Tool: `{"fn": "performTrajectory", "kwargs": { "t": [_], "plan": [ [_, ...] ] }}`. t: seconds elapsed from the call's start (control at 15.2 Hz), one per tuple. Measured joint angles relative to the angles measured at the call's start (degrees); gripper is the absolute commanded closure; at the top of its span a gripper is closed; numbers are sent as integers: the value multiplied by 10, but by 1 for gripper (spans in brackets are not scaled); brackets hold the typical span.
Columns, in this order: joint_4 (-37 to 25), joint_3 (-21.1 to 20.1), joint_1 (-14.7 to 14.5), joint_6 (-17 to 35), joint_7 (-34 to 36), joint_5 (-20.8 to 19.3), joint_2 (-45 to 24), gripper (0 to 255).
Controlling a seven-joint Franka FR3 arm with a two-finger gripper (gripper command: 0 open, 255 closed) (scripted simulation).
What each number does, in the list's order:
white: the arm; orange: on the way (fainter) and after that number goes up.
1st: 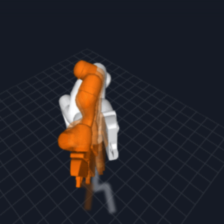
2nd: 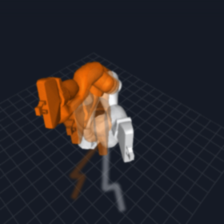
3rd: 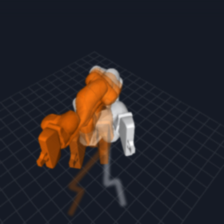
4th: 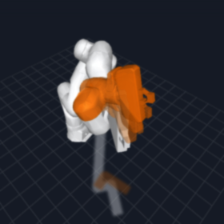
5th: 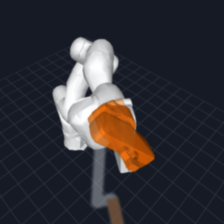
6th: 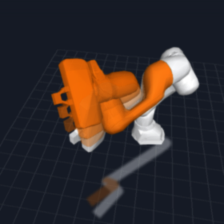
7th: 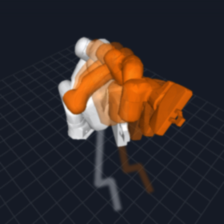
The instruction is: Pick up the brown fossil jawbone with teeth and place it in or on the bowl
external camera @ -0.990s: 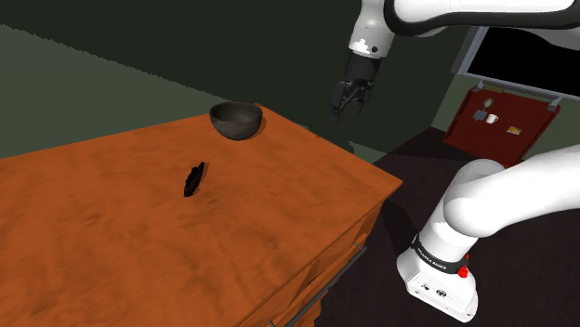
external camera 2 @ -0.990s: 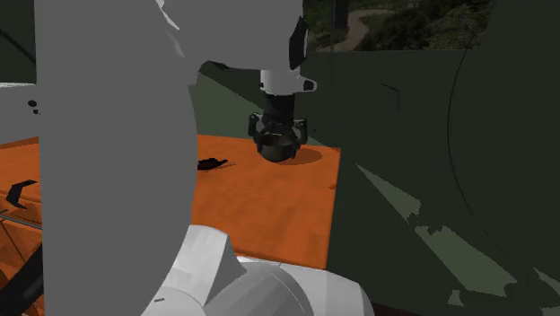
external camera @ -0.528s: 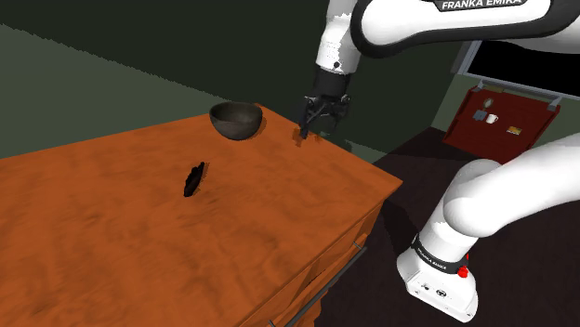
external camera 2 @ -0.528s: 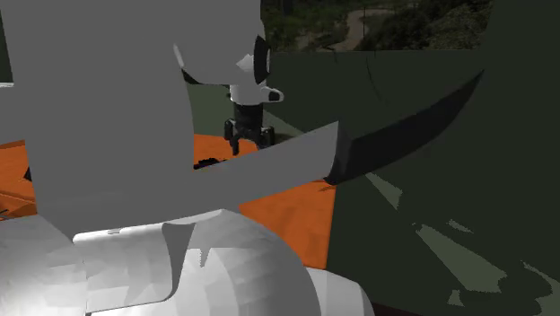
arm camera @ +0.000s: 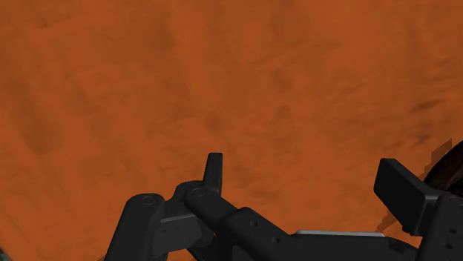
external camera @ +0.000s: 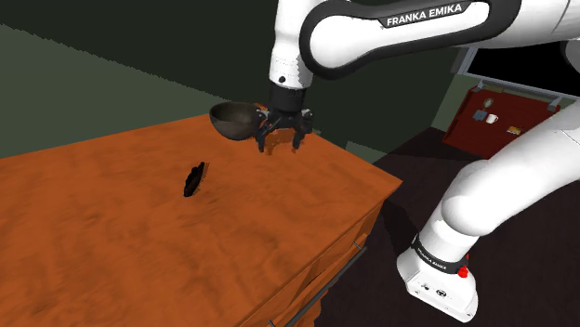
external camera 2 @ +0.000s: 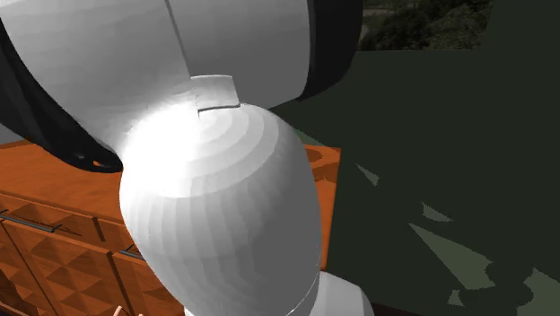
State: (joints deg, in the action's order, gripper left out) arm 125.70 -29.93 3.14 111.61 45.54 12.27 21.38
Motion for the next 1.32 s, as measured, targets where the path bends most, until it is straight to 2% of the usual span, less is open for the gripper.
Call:
{"fn": "performTrajectory", "kwargs": {
  "t": [0.33, 0.59, 0.86, 1.06, 1.12, 1.32],
  "plan": [
    [-73, -69, 20, 37, 139, -56, -116, 0],
    [-166, -105, 15, 37, 264, -138, -232, 0],
    [-257, -107, -26, 31, 381, -225, -348, 0],
    [-352, -89, -72, 5, 447, -278, -435, 0],
    [-379, -83, -84, -4, 459, -289, -457, 0],
    [-388, -76, -96, 5, 475, -302, -478, 0]
  ]
}}
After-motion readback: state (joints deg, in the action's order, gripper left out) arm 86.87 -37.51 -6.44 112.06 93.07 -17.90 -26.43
